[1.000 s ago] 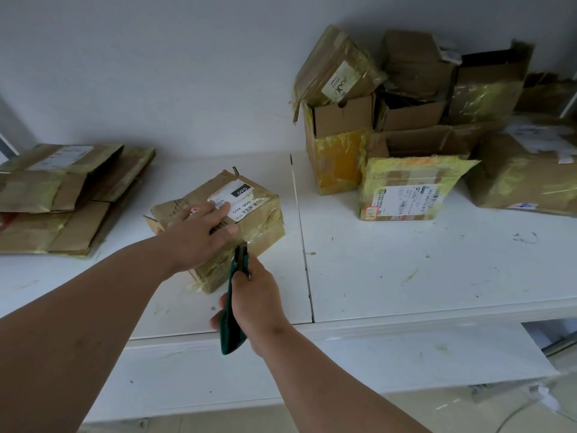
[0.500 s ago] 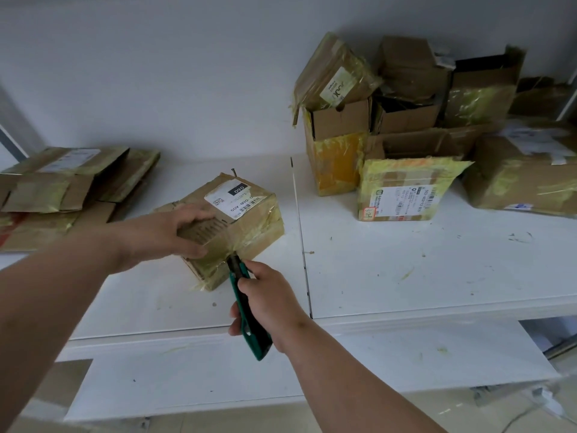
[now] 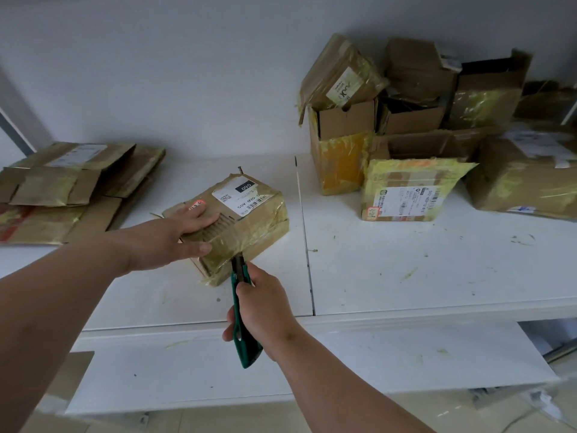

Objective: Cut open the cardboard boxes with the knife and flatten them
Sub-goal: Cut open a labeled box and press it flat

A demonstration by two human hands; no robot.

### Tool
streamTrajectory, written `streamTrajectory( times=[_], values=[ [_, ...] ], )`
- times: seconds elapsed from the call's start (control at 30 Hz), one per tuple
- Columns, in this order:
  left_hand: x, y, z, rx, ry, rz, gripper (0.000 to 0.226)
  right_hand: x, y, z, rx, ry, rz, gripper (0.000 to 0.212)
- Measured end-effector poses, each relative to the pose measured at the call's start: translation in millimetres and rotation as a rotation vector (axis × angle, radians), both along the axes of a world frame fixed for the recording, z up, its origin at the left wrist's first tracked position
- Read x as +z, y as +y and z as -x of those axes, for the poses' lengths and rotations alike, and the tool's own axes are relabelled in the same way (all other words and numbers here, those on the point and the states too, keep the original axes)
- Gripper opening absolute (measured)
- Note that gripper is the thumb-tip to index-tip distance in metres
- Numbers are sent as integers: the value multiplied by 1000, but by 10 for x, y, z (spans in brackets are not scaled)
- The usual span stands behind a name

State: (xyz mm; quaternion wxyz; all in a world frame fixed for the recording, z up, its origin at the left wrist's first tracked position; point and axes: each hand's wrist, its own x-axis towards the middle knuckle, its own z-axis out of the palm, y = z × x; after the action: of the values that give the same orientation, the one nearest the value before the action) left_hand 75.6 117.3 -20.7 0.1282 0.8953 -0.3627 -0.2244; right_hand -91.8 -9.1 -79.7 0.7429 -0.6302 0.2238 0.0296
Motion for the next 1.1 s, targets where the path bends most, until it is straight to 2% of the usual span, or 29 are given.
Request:
streamTrajectory(
  times=[0.23, 0.4, 0.63, 0.77, 0.83, 0.93, 1.03, 1.1],
  values=[
    [-27, -5, 63, -20, -70, -29, 64, 0, 113, 12, -39, -11, -52, 42],
    [-40, -6, 94, -22, -103, -10, 65, -16, 242, 72, -49, 0, -137, 47],
    [-98, 32, 59, -34, -106, 38, 64, -61, 379, 102, -43, 3, -98, 52],
    [-113, -26, 52, -32, -110, 77, 63, -46, 772, 176, 177, 0, -54, 53],
    [-113, -8, 80, -13, -93, 109, 62, -21, 941, 158, 210, -3, -57, 56],
    [-101, 115, 55, -13, -51, 126, 61, 42, 740, 106, 112, 7, -40, 51],
    [40, 196, 61, 44, 135, 163, 67, 87, 416, 174, 72, 26, 36, 46],
    [82, 196, 41, 48, 167, 160, 76, 98, 329, 203, 59, 53, 99, 46]
  ],
)
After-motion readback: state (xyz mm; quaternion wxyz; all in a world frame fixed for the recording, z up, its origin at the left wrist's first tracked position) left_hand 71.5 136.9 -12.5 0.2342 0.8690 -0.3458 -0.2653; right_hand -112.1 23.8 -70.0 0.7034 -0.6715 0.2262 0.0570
